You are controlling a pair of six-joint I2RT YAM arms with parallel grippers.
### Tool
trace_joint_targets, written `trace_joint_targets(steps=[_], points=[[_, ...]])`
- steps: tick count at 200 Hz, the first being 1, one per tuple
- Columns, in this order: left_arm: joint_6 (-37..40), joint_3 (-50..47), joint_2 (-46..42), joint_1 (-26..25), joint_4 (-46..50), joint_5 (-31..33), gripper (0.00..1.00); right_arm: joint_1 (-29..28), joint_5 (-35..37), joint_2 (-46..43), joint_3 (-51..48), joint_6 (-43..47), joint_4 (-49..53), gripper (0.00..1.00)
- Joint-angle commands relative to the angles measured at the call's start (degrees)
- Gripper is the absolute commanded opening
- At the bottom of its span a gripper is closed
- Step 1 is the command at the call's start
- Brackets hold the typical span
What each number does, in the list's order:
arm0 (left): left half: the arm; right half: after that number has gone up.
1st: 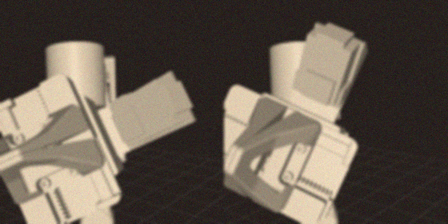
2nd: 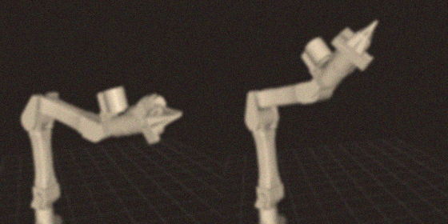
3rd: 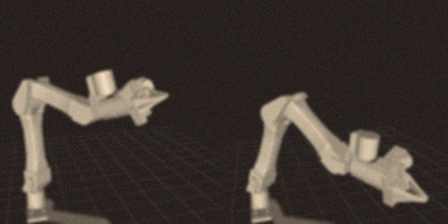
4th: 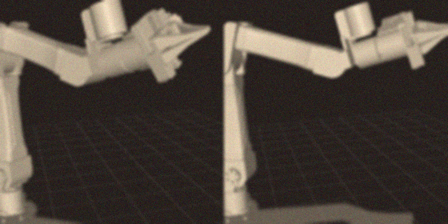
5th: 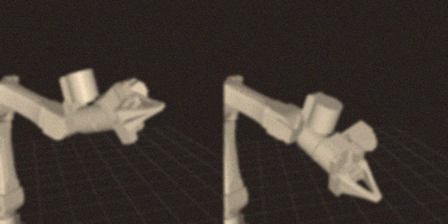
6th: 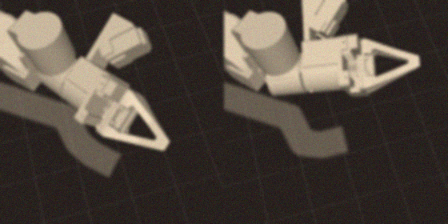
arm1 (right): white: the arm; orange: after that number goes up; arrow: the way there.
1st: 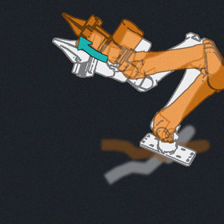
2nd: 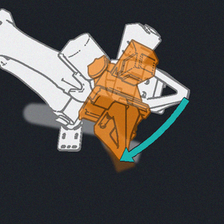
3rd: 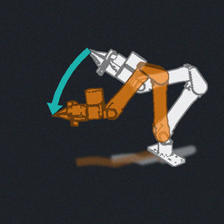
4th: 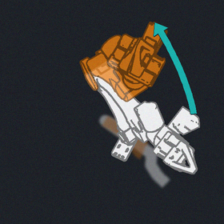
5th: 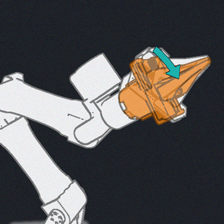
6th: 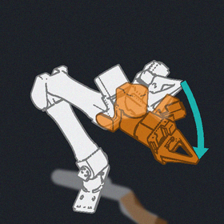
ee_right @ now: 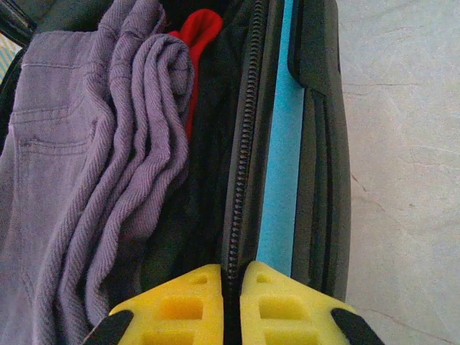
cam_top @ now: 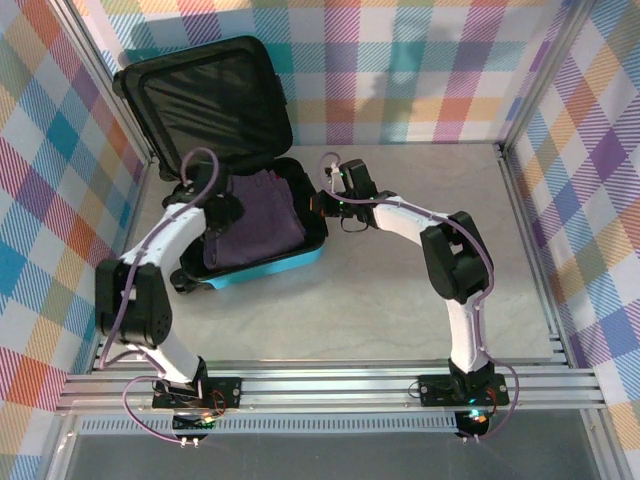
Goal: Pack the luggage
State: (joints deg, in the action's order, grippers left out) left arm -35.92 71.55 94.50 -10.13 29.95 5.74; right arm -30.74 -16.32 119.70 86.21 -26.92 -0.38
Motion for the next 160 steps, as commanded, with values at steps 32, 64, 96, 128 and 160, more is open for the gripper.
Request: trace_joint_targets(steps=[32,64,96,128,160], points=[[-0.48,-1.75,7.07,-4.62,1.30,4.75,0.28,0.10,1.34,2.55,0.14,1.71,4.05,0.10],[-1.39,-3.83,10.33,-4.63,-0.33,3.67,0.26,0.68,3.60,0.85,3.38,4.66,6.19,0.23],[-1.87,-5.69,10.11,-4.59,-1.73,3.39,0.25,1.95,5.22,1.35,11.44,7.80,9.41,0.31],[-1.69,-6.77,9.23,-4.63,-2.43,2.52,0.24,3.05,5.25,7.72,26.68,10.76,11.92,0.37],[-1.52,-7.70,8.01,-4.72,-2.60,2.29,0.23,3.06,5.22,18.24,46.27,14.56,12.32,0.44]])
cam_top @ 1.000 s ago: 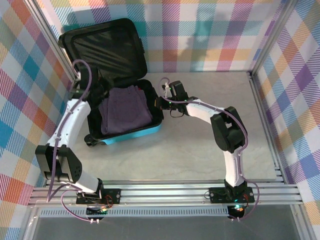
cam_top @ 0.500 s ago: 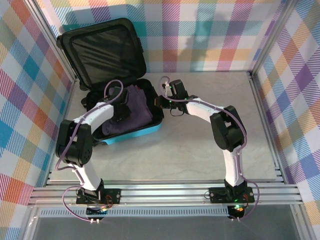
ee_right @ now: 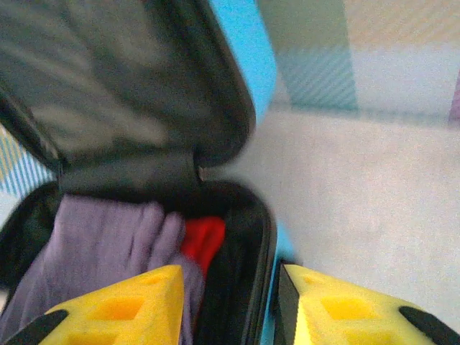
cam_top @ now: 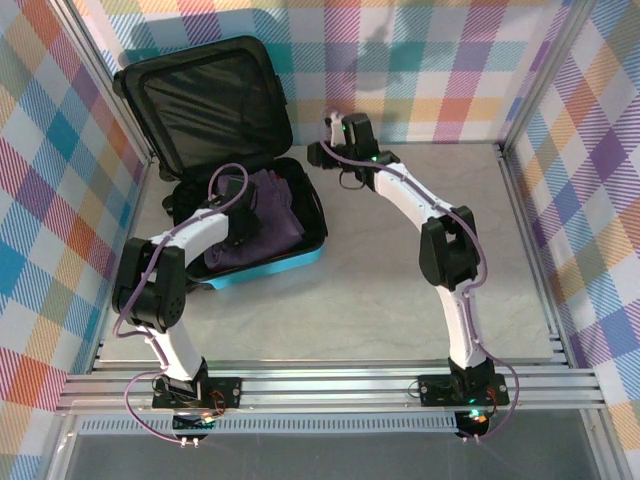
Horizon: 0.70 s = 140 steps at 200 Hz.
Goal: Pack the luggage
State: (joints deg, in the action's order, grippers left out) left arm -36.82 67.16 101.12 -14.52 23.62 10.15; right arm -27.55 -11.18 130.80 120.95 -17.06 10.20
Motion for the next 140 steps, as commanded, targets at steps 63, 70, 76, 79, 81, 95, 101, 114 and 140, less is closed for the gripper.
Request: trace_joint_targets(steps=[63,70,76,79,81,95,101,114,140], points=[[0.25,-2.58,-0.76,-0.99,4.94,-1.24,0.23,-0.31,1.45,24.56,31.23,7.28,-10.42,0.55],[0.26,-2.26,-0.80,-1.08,5.11,-1.18,0.23,-0.31,1.36,25.83,31.94,7.07,-11.97,0.57],[0.41,-2.00,-0.60,-1.16,5.12,-1.19,0.22,-0.31,0.90,26.87,32.24,7.05,-13.72,0.58],[0.49,-1.88,-0.58,-1.25,5.12,-1.33,0.22,-0.39,0.60,27.32,32.25,7.09,-14.76,0.58],[0.60,-1.79,-0.44,-1.28,5.15,-1.36,0.22,-0.40,0.34,27.67,32.23,7.14,-15.53,0.58],[0.87,-0.96,0.50,-2.13,5.70,-1.11,0.22,-0.81,-0.13,30.19,33.99,6.96,-18.13,0.61],[0.93,-0.64,1.02,-2.70,6.10,-0.79,0.21,-1.03,-0.07,31.27,35.34,7.04,-18.26,0.62],[0.92,-0.45,2.24,-3.63,6.27,-0.42,0.21,-1.65,-0.06,32.87,36.75,7.13,-19.42,0.64],[0.36,-0.72,3.35,-4.36,5.40,-1.05,0.20,-2.41,0.68,34.32,36.77,5.90,-22.54,0.67]])
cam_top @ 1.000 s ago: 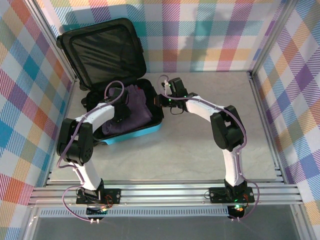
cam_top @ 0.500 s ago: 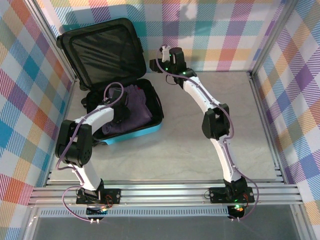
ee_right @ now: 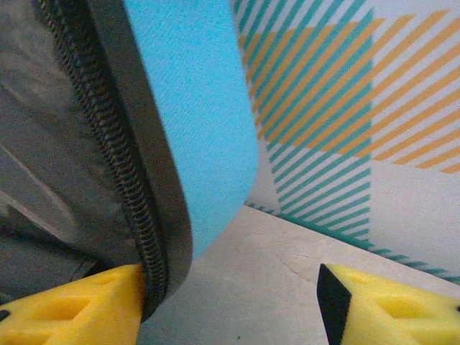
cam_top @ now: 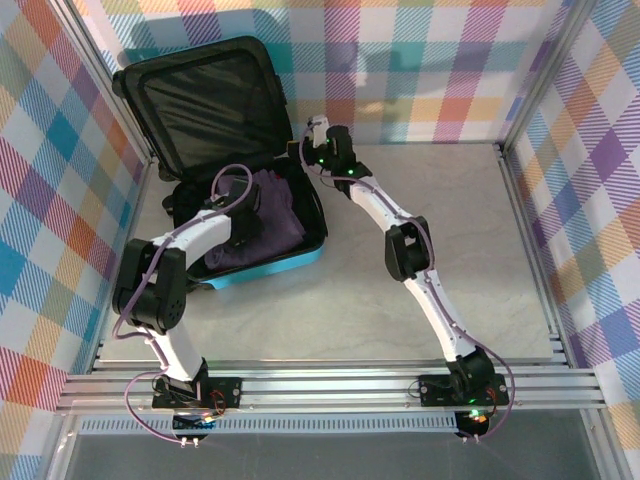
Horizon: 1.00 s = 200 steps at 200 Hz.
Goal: Pack the luggage
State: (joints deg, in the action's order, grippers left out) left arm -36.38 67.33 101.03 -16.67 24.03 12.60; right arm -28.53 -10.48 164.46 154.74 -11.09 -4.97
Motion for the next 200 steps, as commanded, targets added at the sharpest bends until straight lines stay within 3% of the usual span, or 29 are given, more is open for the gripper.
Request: trace_joint_targets(steps=[1,43,69,164,200], points=[[-0.04,-0.89,3.43,-2.22,4.98,-3.52,0.20,-1.43,0.05,0.76,3.00,-0.16,-7.49,0.67],[0.16,0.07,2.90,-2.67,5.59,-2.94,0.20,-1.79,2.23,3.49,4.50,-2.39,-12.75,0.70],[0.27,0.52,2.77,-2.92,5.68,-2.87,0.20,-1.70,3.45,4.65,6.13,-2.66,-13.85,0.67],[-0.53,0.40,3.12,-3.81,5.24,-2.58,0.18,-1.00,-0.08,3.16,6.28,0.84,-13.53,0.00],[-1.15,-0.01,3.88,-3.81,4.48,-2.31,0.17,-1.06,-5.86,1.11,5.42,4.16,-12.35,0.00]])
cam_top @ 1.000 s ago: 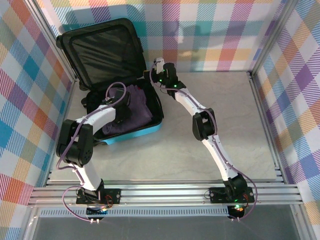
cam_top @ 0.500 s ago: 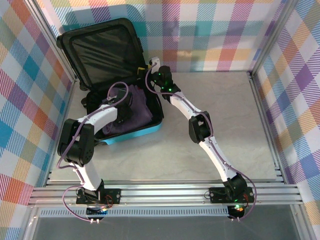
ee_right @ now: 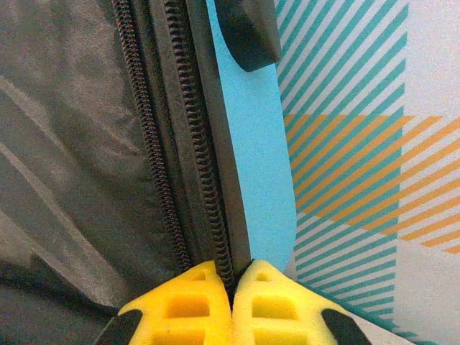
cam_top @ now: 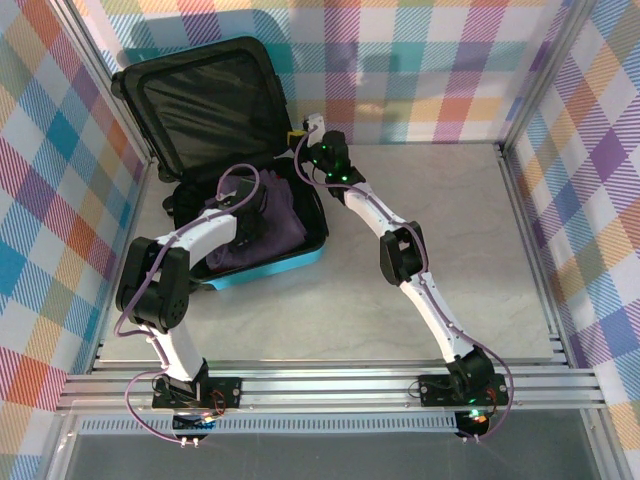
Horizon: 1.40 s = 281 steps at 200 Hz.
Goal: Pack the luggage
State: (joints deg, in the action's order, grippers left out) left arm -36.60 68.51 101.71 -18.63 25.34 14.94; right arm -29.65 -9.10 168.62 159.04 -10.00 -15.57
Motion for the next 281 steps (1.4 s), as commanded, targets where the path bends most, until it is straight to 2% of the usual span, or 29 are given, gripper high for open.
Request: trace_joint_targets(steps=[1,24,36,74,121,153,196,211,258,265,275,281], points=[[-0.93,-1.19,3.26,-1.85,3.11,-4.65,0.17,0.09,-7.37,-3.08,0.97,3.24,-1.75,0.00],[-1.34,-0.48,4.61,-1.76,2.92,-3.90,0.16,-0.97,-9.08,-7.69,-6.08,9.25,-4.03,0.00],[-1.83,-0.48,5.20,-1.37,2.03,-4.07,0.16,-1.58,-9.79,-11.22,-13.05,11.85,-7.76,0.00],[-3.11,-0.13,7.58,0.88,-0.25,-5.20,0.14,-3.79,-6.82,-21.64,-35.98,21.69,-26.44,0.00],[-3.46,1.02,10.08,3.46,-2.01,-5.93,0.12,-5.98,-4.20,-29.02,-57.18,26.17,-45.14,0.00],[-3.47,2.48,11.69,4.26,-2.22,-6.15,0.11,-7.43,-1.03,-31.68,-67.75,29.37,-55.29,0.00],[-2.87,4.90,13.41,5.44,-2.11,-5.75,0.09,-7.47,4.92,-36.76,-78.20,25.00,-56.61,0.00],[-2.60,5.65,13.39,5.54,-1.68,-6.06,0.08,-7.36,8.20,-39.17,-79.59,23.64,-51.21,0.00],[-2.56,1.63,8.38,4.19,-1.43,-5.58,0.07,-6.52,11.93,-49.38,-82.97,15.12,-34.17,0.00],[-2.60,0.84,7.60,3.91,-1.35,-5.44,0.07,-6.24,11.99,-51.40,-84.00,12.41,-31.91,0.08],[-2.51,0.11,6.42,3.33,-1.04,-5.10,0.07,-5.89,11.59,-54.59,-85.16,9.60,-28.33,0.27],[-2.34,-0.16,5.77,3.03,-0.64,-4.81,0.07,-5.69,10.62,-56.50,-85.52,8.33,-25.06,0.33]])
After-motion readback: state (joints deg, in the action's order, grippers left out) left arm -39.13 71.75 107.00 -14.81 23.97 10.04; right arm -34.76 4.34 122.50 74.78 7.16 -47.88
